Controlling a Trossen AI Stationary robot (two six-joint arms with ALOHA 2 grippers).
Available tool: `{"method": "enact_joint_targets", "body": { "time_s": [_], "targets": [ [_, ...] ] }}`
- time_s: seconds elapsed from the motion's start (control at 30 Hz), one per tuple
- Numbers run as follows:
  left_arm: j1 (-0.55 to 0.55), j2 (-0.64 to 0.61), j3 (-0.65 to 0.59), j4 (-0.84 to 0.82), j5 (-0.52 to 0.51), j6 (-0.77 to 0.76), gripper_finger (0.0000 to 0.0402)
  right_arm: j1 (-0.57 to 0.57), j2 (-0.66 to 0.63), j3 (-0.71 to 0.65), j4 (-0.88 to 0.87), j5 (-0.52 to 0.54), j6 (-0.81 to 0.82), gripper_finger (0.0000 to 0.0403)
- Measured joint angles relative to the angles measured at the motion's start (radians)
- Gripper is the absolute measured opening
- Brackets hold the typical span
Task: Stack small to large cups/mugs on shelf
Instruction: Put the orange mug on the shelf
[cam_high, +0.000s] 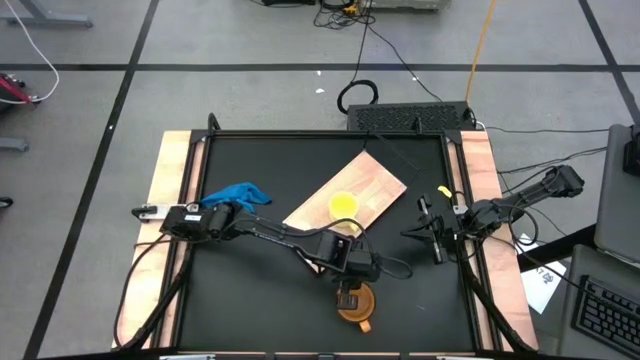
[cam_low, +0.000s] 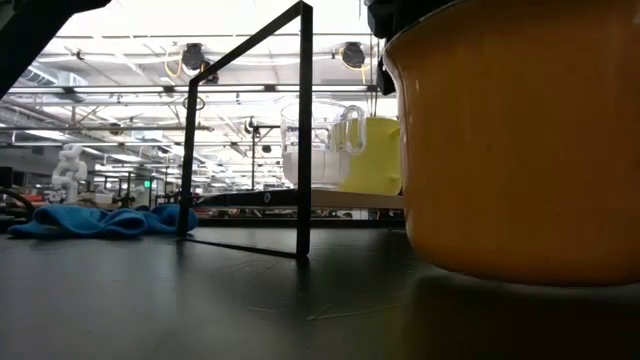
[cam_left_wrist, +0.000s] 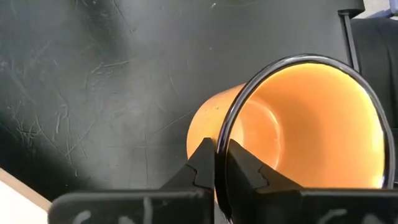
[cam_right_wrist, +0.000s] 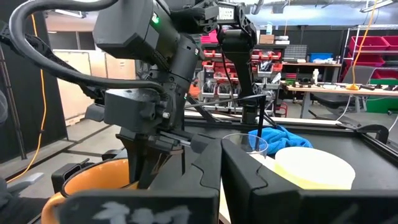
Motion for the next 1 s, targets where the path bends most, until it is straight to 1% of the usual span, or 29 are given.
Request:
{"method": "enact_joint_targets", "body": {
  "time_s": [0.17, 0.27, 1.0],
  "targets": [
    [0.000, 0.000, 0.000, 0.013, 0.003, 0.001, 0.0062, 0.000, 0.000, 0.000, 0.000, 0.000, 0.000, 0.0000],
    [0.000, 0.000, 0.000, 0.014, 0.003, -0.004, 0.0076, 0.000, 0.000, 0.000, 0.000, 0.000, 0.000, 0.0000],
    [0.006, 0.000, 0.000, 0.036, -0.002, 0.012, 0.0081, 0.000, 0.000, 0.000, -0.026, -0.001, -0.002, 0.0000]
  ]
}}
